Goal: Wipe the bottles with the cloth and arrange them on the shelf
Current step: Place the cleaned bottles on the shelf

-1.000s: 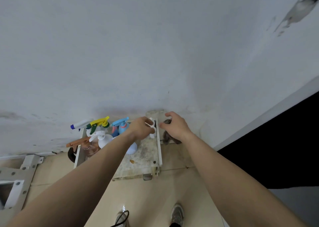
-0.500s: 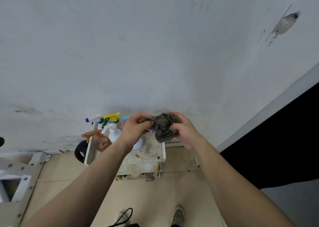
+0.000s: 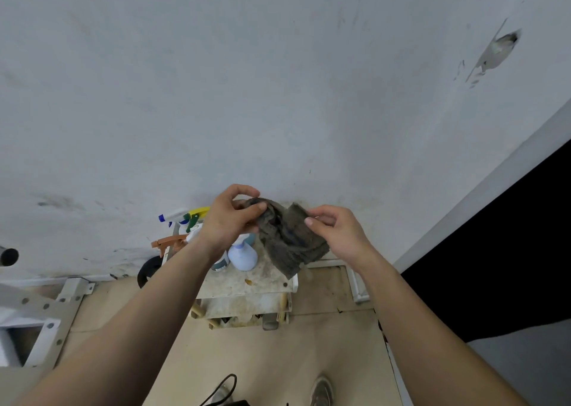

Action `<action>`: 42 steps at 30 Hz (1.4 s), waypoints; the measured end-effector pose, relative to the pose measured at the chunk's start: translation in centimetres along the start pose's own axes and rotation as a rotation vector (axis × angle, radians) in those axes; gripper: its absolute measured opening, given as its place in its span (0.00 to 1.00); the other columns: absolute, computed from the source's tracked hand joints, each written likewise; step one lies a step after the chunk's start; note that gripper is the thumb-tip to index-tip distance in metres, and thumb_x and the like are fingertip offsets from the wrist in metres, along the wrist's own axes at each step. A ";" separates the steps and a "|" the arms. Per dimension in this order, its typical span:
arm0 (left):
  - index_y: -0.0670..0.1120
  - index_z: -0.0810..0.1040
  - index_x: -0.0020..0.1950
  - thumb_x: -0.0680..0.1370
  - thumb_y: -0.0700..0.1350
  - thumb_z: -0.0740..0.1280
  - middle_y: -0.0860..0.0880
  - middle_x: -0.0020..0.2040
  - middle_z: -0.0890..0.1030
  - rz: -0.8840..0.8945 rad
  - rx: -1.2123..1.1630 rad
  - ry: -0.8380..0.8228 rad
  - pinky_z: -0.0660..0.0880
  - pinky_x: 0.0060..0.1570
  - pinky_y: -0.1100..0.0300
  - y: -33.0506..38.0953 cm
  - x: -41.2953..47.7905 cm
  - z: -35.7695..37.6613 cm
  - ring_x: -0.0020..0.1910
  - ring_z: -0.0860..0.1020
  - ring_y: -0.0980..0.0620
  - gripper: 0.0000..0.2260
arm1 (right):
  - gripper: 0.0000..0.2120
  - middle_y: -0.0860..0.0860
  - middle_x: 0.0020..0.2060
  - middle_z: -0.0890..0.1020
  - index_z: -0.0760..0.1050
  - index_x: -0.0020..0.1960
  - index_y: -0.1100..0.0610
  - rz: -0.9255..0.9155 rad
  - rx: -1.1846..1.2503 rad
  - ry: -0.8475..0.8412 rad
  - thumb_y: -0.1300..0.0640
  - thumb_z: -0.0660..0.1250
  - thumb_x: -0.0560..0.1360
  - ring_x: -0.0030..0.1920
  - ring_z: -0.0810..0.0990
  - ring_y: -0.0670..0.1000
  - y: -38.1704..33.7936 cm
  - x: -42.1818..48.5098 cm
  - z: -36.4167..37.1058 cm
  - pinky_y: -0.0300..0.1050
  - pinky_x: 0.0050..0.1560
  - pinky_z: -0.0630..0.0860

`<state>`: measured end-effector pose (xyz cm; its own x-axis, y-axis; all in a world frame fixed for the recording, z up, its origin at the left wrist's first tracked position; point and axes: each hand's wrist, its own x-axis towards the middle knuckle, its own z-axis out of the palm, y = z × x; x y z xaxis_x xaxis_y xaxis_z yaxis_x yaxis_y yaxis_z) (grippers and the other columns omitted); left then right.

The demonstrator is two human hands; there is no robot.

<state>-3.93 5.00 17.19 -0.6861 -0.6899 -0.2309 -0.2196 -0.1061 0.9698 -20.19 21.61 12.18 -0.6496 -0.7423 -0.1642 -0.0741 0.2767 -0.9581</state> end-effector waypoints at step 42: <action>0.44 0.84 0.48 0.76 0.32 0.71 0.47 0.41 0.84 -0.089 0.269 -0.033 0.79 0.39 0.59 -3.1 2.4 -3.2 0.36 0.79 0.51 0.07 | 0.05 0.47 0.43 0.83 0.80 0.48 0.52 0.215 -0.301 -0.031 0.54 0.67 0.82 0.44 0.81 0.47 5.4 1.7 0.4 0.41 0.43 0.76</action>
<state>-2.68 1.35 13.84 -0.6775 -0.6619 -0.3206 -0.4527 0.0318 0.8911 -21.38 21.61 6.62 -0.6518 -0.6647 -0.3652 -0.1608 0.5917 -0.7900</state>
